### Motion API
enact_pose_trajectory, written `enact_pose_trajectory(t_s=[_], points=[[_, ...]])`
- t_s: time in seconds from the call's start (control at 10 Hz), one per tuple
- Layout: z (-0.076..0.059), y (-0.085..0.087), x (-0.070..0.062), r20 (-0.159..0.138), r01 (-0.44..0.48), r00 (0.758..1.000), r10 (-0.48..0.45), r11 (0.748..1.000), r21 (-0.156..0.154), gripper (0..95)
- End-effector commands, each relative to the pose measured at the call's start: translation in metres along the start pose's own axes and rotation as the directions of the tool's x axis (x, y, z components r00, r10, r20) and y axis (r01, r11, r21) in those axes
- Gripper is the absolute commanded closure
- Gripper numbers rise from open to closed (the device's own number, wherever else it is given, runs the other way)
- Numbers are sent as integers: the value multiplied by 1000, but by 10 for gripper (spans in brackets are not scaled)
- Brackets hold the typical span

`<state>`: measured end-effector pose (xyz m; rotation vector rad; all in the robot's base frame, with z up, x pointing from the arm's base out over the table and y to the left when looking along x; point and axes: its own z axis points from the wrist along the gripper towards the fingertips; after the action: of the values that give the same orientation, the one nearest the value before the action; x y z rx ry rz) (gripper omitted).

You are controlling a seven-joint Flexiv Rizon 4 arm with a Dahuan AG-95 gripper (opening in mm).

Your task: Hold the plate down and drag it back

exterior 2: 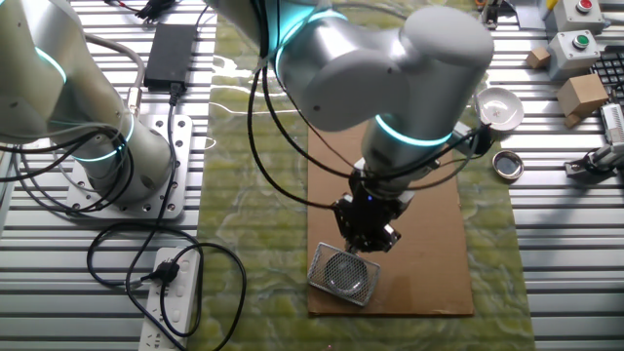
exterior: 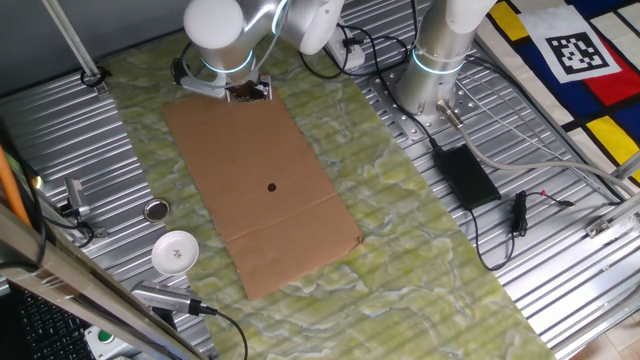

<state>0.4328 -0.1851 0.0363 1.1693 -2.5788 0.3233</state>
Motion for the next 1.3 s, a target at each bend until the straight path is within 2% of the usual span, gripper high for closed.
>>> enact_pose_trajectory(t_s=[0.1, 0.5, 0.8, 1.3], points=[[2, 0, 1, -5, 4, 1000, -4, 1000, 6, 950], [8, 0, 0, -12, 13, 1000, -13, 1000, 12, 950], [9, 0, 0, -28, 33, 999, -32, 999, 21, 950], [9, 0, -1, -19, 21, 1000, -21, 1000, 20, 950]])
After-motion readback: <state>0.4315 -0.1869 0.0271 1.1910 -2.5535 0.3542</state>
